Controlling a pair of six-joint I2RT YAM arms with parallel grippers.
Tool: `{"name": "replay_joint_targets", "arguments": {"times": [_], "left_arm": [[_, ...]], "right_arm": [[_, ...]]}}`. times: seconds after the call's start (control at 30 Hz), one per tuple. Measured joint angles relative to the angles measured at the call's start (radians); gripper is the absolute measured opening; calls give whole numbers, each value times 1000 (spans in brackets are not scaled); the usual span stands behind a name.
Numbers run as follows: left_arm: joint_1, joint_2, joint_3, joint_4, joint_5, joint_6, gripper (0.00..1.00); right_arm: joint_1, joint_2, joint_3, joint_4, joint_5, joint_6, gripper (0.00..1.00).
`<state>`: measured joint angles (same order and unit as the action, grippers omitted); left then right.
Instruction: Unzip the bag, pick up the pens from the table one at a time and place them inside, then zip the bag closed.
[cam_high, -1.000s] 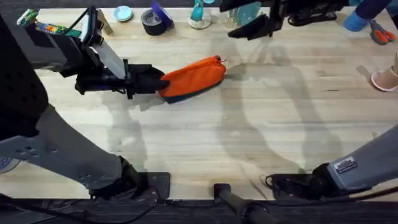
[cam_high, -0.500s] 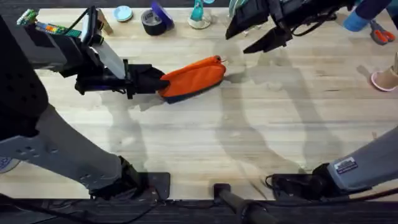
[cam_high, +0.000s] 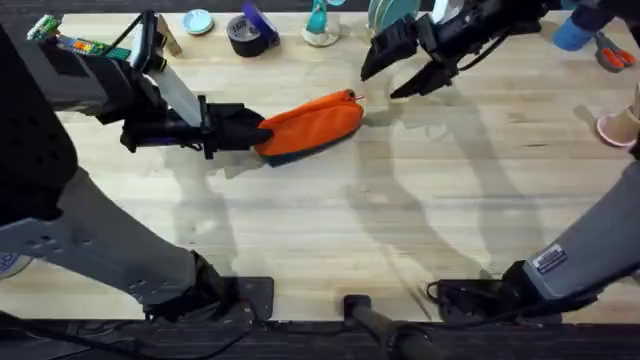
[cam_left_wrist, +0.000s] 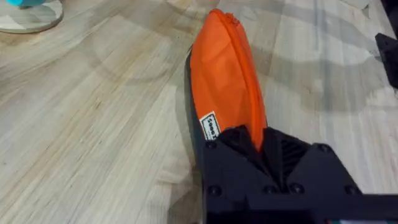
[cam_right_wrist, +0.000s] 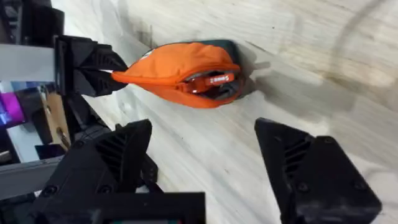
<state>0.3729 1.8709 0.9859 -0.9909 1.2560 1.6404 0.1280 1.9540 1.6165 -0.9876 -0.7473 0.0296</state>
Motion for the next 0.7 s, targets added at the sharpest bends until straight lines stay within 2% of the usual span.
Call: {"name": "replay_joint_targets", "arguments": {"times": [0.7], "left_arm": [[0, 0, 0, 0, 0, -7, 41]], "right_arm": [[13, 193, -3, 150, -190, 31, 996]]}}
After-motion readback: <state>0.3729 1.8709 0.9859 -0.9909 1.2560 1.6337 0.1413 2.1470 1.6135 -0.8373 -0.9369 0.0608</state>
